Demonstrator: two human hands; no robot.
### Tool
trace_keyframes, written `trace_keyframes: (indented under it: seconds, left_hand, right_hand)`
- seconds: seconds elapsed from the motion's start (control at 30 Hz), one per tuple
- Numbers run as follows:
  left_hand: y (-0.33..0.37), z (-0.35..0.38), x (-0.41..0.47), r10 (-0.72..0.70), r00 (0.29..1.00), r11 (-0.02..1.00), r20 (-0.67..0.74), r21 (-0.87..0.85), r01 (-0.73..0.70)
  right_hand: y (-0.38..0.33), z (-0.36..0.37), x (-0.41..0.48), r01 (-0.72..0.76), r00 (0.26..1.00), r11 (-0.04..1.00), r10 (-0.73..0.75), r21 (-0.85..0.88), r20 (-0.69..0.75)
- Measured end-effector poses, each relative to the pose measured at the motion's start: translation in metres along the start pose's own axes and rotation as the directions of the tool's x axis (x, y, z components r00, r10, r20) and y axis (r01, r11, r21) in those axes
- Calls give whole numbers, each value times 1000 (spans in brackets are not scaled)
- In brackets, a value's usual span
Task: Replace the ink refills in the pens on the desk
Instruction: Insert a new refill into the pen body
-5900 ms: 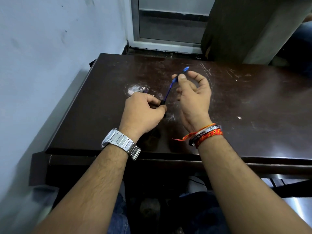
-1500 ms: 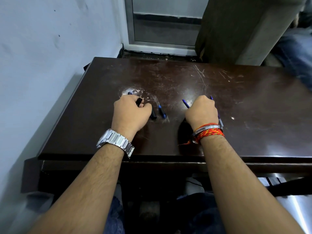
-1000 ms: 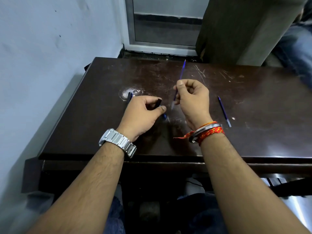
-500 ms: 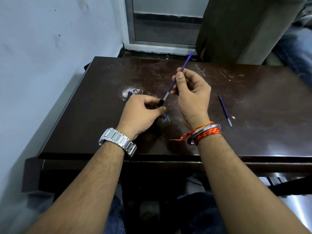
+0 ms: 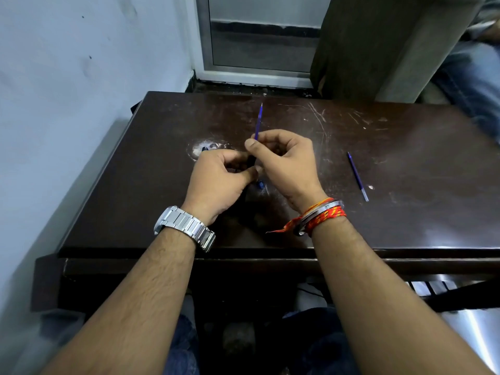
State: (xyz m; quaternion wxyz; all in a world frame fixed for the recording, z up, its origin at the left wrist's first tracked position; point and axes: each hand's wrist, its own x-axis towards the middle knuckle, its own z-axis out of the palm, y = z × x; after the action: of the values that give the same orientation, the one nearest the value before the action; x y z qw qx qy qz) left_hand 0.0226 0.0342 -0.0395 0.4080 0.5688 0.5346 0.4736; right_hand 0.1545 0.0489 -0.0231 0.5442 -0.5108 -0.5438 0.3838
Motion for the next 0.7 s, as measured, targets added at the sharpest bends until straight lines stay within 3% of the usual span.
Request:
trace_keyframes:
  seconds: [0.2,0.37,0.43,0.53,0.7]
  left_hand:
    - [0,1,1,-32,999,999,-25,-23,32]
    - [-1,-1,2,-12,996,1000,-94,3,13]
    - [-2,-5,5,-19,985,1000,-174,-8,18]
    - [-3,-9,6,-50,977,998,-206,-53,40]
    - [-4,-8,5,-58,979,998,-198,-41,51]
  right_hand:
    - [-1,-2,3,-9,995,998,16,61,-99]
    - [1,-4,5,-52,992,999,52,2,-111]
    - [5,-6,7,-83,992,980,64,-183,-105]
    - [11,-7,3,-79,995,825,101,-559,9]
    - [18,-2,3,-105,970,682,232,-723,78]
